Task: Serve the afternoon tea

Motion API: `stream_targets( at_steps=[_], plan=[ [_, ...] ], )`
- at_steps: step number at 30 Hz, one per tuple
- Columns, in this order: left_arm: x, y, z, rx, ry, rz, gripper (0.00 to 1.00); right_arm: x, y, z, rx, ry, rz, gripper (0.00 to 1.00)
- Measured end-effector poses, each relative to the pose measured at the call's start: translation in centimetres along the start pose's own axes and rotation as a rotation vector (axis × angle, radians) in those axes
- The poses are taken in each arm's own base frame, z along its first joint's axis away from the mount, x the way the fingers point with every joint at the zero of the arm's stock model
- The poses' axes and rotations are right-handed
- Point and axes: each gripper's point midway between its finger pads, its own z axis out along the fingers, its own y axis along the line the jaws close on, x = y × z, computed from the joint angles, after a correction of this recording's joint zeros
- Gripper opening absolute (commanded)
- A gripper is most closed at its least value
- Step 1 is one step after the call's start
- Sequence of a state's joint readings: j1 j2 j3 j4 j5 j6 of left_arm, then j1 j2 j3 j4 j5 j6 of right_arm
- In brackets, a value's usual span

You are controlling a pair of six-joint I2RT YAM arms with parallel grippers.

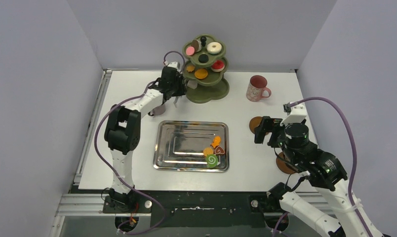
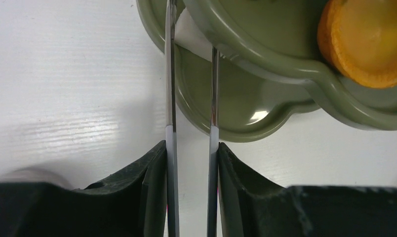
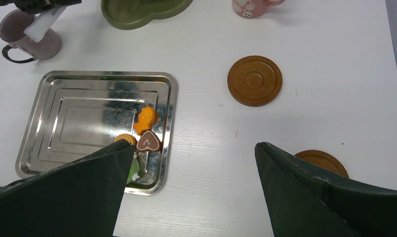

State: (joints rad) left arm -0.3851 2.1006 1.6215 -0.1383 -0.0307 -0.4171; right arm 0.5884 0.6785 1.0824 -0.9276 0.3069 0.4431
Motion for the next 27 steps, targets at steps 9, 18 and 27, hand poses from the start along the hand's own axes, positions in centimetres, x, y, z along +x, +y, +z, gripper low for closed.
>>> stream_targets(
  at_steps=[9, 18, 27],
  plan=[
    [0.8, 0.4, -3.0, -0.014, 0.037, -0.008, 0.33, -0.5, -0.2, -1.0, -0.017, -0.039, 0.027, 1.0],
    [1.4, 0.7, -8.0, -0.051, 0.13, -0.005, 0.33, -0.6, -0.3, -1.5, -0.027, -0.055, 0.036, 1.0],
    [6.5, 1.2, -13.1, -0.069, 0.31, 0.015, 0.33, -0.5, -0.2, -1.8, -0.046, -0.059, 0.032, 1.0]
  ],
)
